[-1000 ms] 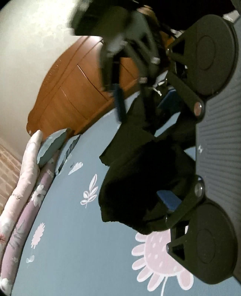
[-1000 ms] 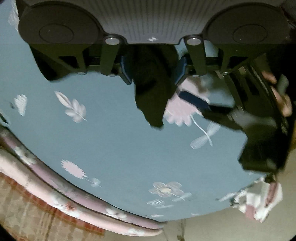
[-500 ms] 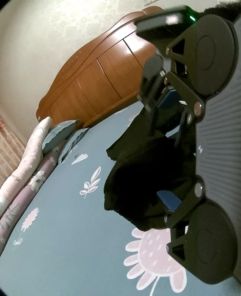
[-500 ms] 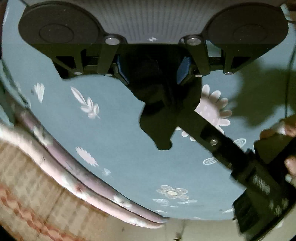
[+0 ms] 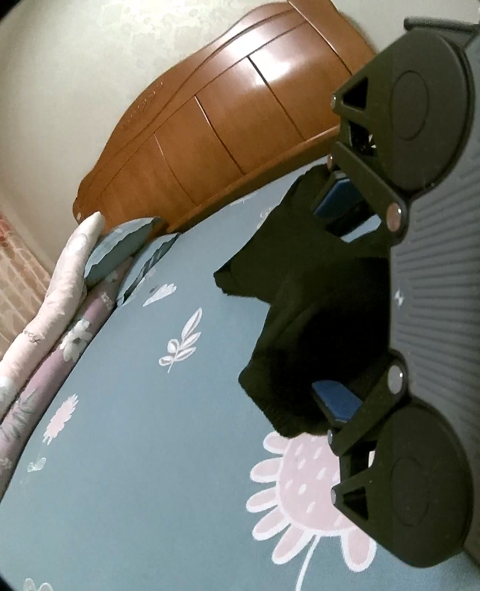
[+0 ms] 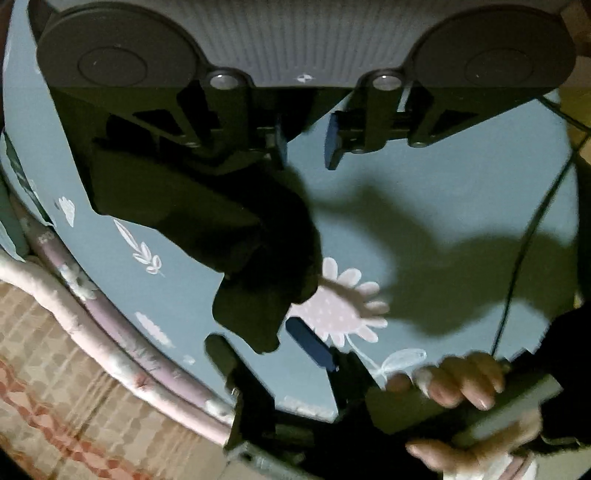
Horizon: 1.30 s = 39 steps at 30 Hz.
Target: Fold clothes
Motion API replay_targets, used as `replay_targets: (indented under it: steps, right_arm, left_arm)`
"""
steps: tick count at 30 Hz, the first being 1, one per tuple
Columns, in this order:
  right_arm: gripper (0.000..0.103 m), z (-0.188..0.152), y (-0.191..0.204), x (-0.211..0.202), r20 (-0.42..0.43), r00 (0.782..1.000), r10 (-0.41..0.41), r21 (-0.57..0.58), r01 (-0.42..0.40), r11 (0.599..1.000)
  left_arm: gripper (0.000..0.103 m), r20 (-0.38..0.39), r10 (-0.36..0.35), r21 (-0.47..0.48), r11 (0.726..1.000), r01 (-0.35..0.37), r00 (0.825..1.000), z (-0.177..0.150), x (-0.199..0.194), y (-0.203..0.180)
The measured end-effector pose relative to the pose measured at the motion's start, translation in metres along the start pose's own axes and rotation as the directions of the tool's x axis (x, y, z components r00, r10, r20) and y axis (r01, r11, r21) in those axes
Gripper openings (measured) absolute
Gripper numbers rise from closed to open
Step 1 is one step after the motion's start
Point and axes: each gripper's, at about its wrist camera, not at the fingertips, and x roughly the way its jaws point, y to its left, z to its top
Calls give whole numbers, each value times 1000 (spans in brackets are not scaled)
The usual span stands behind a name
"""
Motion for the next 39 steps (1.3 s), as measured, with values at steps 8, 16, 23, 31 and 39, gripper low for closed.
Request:
replay_targets:
  steps: [8, 16, 23, 31, 39]
  right_arm:
    - [54, -3, -12, 0, 110, 994, -20, 42, 16, 999]
    - [60, -14, -26, -1, 199, 980, 26, 58, -39, 998]
    - [62, -28, -51, -18, 266, 963, 51, 153, -95, 984]
    - [64, -35, -61, -53, 348, 937, -34, 176, -30, 984]
    - [67, -39, -65, -59, 363, 932, -22, 179, -46, 983]
  left_arm:
    - [94, 38, -94, -103, 990, 97, 995, 0, -9, 11]
    - [93, 58, -10, -120, 993, 17, 998, 12, -19, 6]
    - [89, -126, 126, -155, 977, -145, 984, 40, 18, -10]
    - [7, -155, 307, -152, 932, -330, 939, 40, 42, -5]
    - [5, 40, 451, 1, 892, -452, 891, 97, -14, -63]
